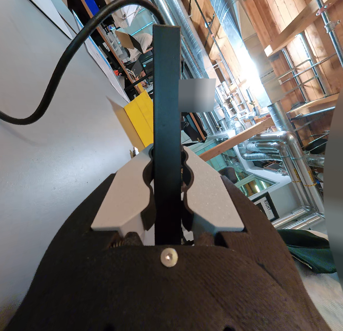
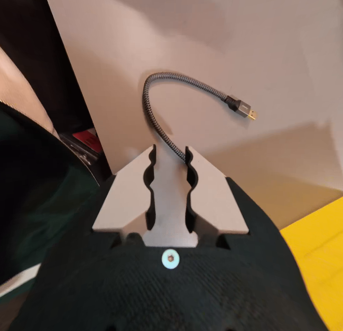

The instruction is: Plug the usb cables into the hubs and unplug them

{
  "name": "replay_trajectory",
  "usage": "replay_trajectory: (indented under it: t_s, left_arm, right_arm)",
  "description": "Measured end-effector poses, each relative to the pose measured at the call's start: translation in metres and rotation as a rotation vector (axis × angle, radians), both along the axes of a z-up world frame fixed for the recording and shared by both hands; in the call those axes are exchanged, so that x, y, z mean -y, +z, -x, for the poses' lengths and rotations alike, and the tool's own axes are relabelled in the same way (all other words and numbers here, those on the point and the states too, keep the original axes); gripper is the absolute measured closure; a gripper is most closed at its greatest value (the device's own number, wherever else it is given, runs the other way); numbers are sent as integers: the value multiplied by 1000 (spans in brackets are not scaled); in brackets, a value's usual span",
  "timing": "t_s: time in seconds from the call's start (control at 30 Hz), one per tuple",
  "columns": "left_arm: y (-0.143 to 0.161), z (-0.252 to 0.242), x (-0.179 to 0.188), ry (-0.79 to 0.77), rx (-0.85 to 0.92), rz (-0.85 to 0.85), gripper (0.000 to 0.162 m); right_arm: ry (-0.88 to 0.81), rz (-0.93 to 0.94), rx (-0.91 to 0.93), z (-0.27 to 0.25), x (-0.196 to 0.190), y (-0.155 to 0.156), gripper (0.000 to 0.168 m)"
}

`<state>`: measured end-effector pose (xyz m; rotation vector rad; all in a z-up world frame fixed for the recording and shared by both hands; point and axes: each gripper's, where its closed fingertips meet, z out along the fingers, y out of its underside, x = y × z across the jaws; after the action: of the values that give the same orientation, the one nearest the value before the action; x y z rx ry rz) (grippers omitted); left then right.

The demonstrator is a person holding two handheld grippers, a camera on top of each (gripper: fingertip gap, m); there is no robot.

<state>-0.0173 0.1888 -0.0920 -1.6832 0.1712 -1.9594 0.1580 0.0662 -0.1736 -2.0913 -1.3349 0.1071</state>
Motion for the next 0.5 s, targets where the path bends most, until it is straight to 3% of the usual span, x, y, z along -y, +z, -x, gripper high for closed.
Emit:
replay_trajectory:
  t_s: [0.03,0.2,0.3,0.4,0.5]
  left_arm:
    - [0,0,0,-1,-2,-1,140]
    - [-1,-1,0,1,-2,1,140]
    - [-1,-2,0,-1,-1,2,140]
    - [-1,-2,0,-3,-1,2,140]
    - [0,-2,0,-5,5,6,140]
  right_arm:
    - [-17,-1,-43,2,-2,4,138]
    - [-248,70,-326,17,-27,18,138]
    - [-377,224,-485,39,-34,10,124]
    - [-410,267,-491,55,-41,-1,104]
    - [-386,234,-426,73,-50,-7,97]
